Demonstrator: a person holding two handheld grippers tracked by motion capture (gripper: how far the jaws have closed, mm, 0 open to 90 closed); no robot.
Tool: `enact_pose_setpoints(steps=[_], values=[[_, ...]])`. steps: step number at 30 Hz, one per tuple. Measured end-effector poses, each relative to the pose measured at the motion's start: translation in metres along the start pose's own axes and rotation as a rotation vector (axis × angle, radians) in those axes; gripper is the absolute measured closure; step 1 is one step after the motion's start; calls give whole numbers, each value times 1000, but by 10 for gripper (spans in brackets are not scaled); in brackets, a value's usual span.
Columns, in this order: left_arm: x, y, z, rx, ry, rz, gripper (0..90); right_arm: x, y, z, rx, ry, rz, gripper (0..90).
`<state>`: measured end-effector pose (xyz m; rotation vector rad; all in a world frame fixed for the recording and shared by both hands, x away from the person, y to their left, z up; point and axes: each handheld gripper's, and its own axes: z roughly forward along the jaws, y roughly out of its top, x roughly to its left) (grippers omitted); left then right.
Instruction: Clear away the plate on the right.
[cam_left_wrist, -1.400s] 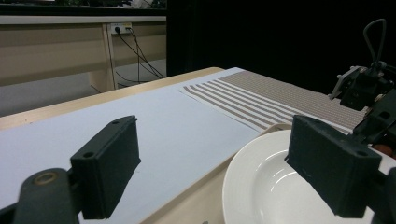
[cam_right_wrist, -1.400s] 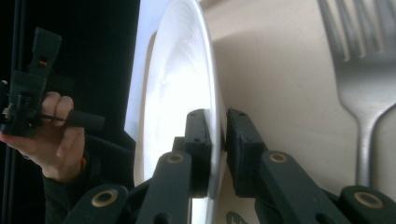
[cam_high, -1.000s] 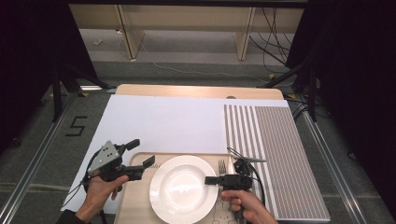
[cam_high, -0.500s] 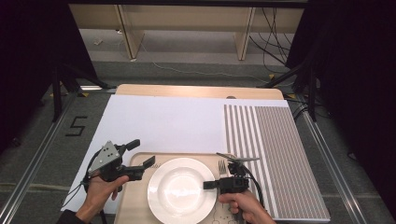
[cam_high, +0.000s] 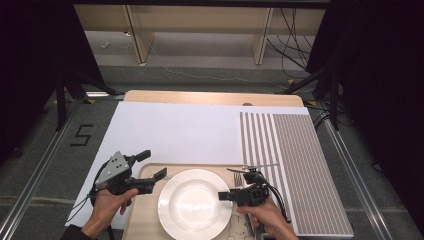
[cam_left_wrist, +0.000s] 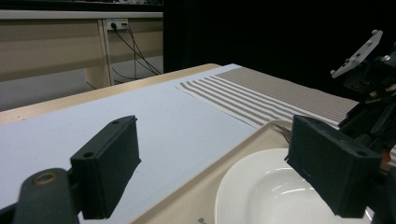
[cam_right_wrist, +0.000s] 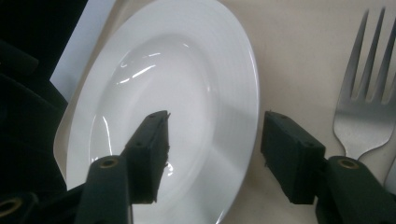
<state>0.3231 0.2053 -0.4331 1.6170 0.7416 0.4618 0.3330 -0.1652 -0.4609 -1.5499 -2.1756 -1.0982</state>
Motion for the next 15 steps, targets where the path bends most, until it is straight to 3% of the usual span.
enact_pose_setpoints(steps=[1,3,7,15], values=[[0,0,0,0,0,0,161,1,1,0,-24,-16,-53,398],[0,0,0,0,-1,-4,161,6,0,-4,-52,-67,-102,366],[0,-1,1,3,-5,-8,161,13,1,-10,-91,-93,-200,311],[-1,-1,0,-1,-7,-16,160,21,0,-27,-250,-105,-304,243]])
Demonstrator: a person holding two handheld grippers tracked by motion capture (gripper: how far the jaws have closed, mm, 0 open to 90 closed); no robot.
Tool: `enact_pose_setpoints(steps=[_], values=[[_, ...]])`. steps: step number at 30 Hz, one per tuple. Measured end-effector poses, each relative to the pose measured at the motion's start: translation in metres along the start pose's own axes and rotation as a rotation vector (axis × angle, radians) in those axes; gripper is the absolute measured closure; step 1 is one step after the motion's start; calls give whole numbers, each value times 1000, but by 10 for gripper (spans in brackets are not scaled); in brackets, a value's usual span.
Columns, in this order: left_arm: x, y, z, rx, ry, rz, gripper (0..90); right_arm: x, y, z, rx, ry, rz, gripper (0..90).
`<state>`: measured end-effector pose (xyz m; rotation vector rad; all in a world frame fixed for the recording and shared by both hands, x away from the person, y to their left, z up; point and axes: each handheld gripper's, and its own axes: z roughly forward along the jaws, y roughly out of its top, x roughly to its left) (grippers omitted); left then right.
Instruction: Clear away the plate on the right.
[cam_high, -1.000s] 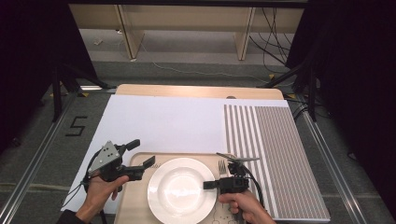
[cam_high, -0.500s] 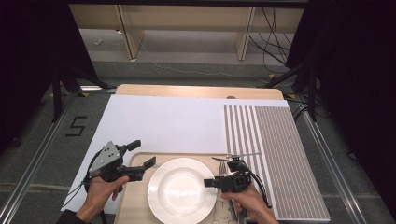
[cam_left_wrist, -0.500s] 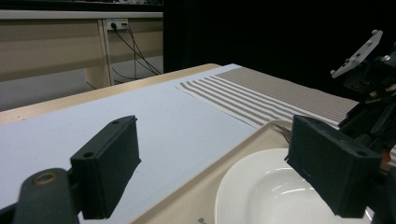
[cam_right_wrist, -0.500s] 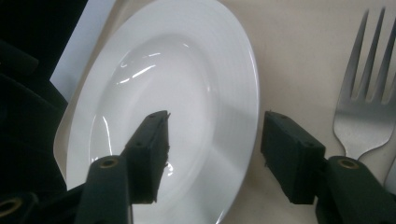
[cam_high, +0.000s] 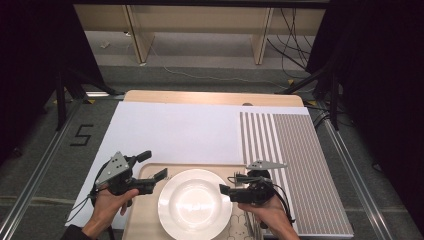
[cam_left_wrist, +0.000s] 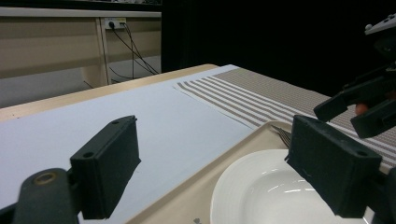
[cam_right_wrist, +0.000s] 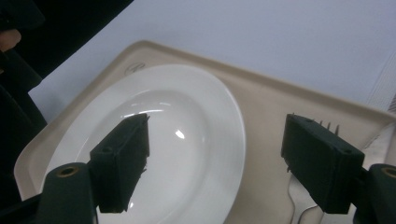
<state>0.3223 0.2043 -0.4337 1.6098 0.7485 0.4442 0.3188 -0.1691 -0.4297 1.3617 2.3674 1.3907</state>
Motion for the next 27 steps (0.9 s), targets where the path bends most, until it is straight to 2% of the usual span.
enact_pose_setpoints(steps=[3,7,8,9,11,15,18,21,24,25,27], values=[[-1,0,-1,0,2,0,160,0,1,-7,-46,-20,-13,240],[-3,0,-2,-5,2,0,160,1,2,-14,-97,-52,-62,233],[-4,1,-2,-7,2,1,160,2,2,-15,-95,-51,-53,232],[-4,1,-2,-7,2,1,160,1,2,-15,-118,-61,-75,230],[-5,0,-3,-6,1,0,160,3,2,-19,-123,-71,-73,229],[-9,-1,-3,0,-5,8,160,2,2,-26,-181,-76,-82,220],[-10,-1,-3,-7,-18,14,160,2,2,-31,-193,-97,-90,211],[-11,-1,-3,-5,-16,15,159,1,1,-33,-219,-109,-103,208],[-10,-1,-3,3,-8,18,159,3,0,-35,-220,-127,-109,207],[-10,-1,-3,2,-8,17,159,2,0,-34,-244,-124,-108,206],[-9,-1,-3,-1,-4,13,159,1,-1,-37,-243,-130,-132,203]])
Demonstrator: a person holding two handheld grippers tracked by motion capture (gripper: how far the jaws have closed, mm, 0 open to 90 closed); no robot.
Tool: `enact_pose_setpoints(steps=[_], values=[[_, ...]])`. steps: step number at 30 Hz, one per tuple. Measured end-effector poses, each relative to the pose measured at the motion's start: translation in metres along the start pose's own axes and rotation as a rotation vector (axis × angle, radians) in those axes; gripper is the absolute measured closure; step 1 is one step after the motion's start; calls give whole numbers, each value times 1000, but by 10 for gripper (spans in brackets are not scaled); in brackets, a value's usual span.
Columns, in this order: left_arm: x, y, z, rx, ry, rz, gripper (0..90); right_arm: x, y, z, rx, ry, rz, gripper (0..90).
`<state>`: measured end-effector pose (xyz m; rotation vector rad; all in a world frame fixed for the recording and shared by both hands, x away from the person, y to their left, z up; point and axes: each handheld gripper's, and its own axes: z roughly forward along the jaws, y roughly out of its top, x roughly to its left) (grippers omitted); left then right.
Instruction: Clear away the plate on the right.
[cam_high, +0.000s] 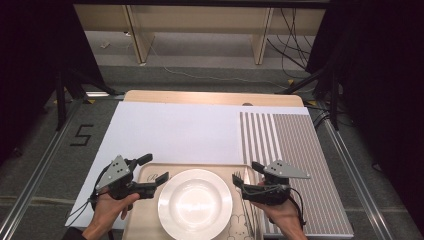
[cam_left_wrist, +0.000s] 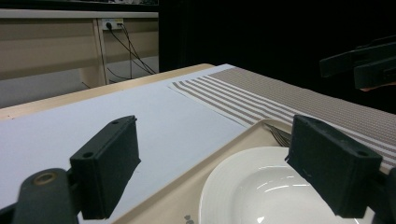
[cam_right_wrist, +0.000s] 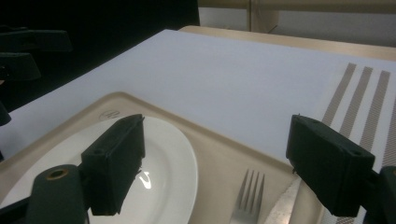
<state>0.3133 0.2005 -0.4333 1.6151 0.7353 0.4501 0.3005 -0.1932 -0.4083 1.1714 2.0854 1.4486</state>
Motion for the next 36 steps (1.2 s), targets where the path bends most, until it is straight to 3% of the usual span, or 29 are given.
enact_pose_setpoints(steps=[5,11,12,13,16,18,27,36], values=[[0,-1,1,6,-1,4,158,-3,-1,-4,-19,-33,-3,195],[0,-1,2,5,-10,8,158,-4,-4,-9,-34,-41,-16,174],[0,-1,2,5,-10,8,158,-4,-4,-11,-28,-37,1,172],[0,-1,2,1,-13,7,158,-5,-5,-10,-60,-38,-10,169],[0,0,1,5,-8,10,158,-5,-5,-12,-41,-61,-14,163],[0,0,0,1,-10,12,158,-6,-5,-15,-36,-44,-14,161],[0,0,1,0,-9,11,157,-6,-7,-17,-66,-47,-26,161],[1,1,1,0,-10,11,157,-7,-7,-18,-44,-56,-21,161]])
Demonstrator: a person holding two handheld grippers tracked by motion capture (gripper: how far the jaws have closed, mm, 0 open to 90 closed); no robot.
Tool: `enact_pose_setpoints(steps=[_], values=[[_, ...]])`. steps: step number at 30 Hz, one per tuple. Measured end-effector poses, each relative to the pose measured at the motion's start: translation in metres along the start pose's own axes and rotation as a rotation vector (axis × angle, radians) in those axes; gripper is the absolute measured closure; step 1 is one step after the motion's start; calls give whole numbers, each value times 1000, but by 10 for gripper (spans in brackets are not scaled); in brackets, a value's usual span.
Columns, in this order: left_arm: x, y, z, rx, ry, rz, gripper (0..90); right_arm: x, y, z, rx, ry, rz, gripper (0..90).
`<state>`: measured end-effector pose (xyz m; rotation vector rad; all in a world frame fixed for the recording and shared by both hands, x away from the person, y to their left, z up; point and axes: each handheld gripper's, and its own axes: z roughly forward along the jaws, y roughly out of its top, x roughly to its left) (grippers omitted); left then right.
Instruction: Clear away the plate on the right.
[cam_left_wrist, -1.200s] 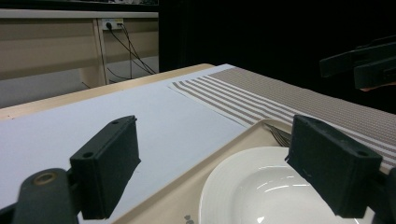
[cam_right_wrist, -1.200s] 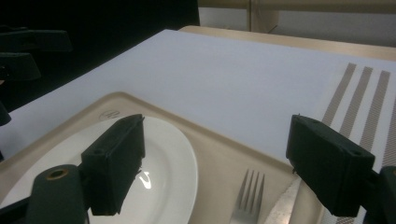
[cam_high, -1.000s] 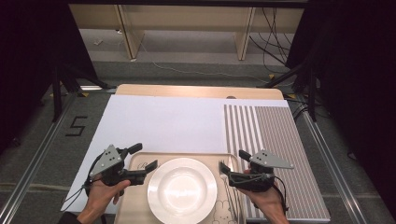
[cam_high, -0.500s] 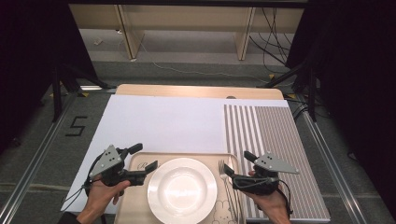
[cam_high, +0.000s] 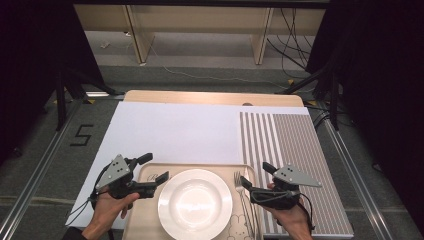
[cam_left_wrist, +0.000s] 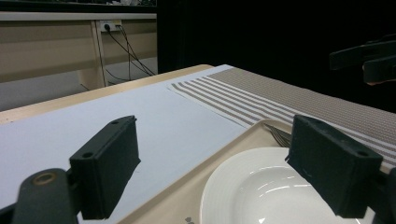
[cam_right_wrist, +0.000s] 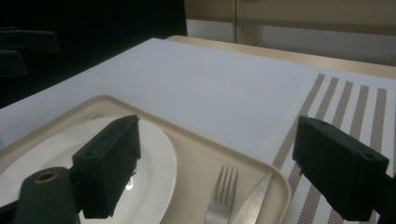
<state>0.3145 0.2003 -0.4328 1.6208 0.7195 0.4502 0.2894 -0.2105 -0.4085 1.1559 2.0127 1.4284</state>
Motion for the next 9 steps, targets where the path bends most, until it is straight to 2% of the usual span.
enact_pose_setpoints(steps=[1,3,9], values=[[0,0,0,0,0,-1,157,0,0,1,-18,6,4,161],[0,0,0,0,1,-3,158,-1,0,-1,-5,1,5,162],[1,0,0,0,2,-3,157,-2,0,0,-12,-7,5,162]])
